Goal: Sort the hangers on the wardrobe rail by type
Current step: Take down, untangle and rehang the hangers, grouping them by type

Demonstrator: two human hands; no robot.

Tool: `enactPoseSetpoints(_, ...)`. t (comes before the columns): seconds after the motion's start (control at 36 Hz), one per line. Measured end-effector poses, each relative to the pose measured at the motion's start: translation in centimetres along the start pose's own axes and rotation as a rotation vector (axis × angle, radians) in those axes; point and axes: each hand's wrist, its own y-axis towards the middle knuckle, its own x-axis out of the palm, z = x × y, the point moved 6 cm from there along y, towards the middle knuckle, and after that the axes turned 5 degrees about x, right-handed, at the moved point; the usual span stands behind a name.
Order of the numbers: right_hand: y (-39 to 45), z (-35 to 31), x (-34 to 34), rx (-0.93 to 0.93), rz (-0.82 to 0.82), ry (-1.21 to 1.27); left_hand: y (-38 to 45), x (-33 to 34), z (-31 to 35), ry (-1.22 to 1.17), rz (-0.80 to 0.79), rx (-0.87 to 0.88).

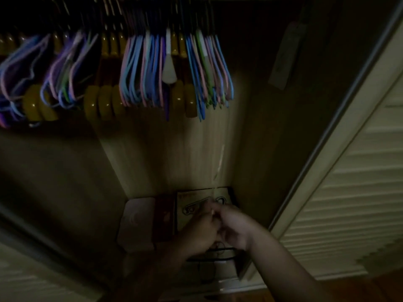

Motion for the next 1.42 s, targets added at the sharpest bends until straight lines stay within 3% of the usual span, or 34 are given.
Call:
enactPoseSetpoints(0.14, -3.5, -4.7, -4.9, -0.183, 0.323, 0.048, 1.2, 2.3, 5.0, 0.19, -0.262, 0.263)
enactPoseSetpoints(0.19, -5.3, -6.7, -6.6, -0.214, 0.419, -0.025, 1.3, 1.9, 7.8, 0.232, -0.261, 0.38)
enactPoseSetpoints(0.33, -10.1, -12.1, -9.8, -0.39, 0.692, -0.291, 1.3, -6.0, 15.5, 0.344, 0.122, 0.612)
enactPoseSetpoints(0.42, -13.8, -15.7, -9.9, -0.591, 0.848, -0.45, -2.2, -11.1, 22.7, 0.246, 0.316, 0.791)
enactPoseSetpoints(0.5, -16.3, -18.1, -9.3, -0.72, 0.953, -0.578, -4.8, -14.8, 28.2, 0.395, 0.469, 0.955)
enactPoseSetpoints(0.69, -18.7, -22.2, -8.1, -0.793, 1.059, -0.692, -1.4, -20.4, 32.3, 0.883, 0.618, 0.763)
enactPoseSetpoints(0.86, -18.8, -27.0, -7.8, -0.839, 1.09, -0.726, 0.6, -22.1, 32.1, 0.93, 0.645, 0.655)
enactPoseSetpoints(1.03, -15.9, -29.9, -8.6, -0.655, 1.042, -0.884, 1.8, -22.1, 30.9, 0.883, 0.573, 0.592)
enactPoseSetpoints(1.19, -15.8, -30.0, -7.9, -0.743, 1.229, -1.16, 2.3, -22.0, 29.6, 0.913, 0.555, 0.577)
enactPoseSetpoints(1.42, -16.0, -31.1, -9.5, -0.602, 1.316, -1.341, 2.0, -22.1, 29.4, 0.93, 0.591, 0.566)
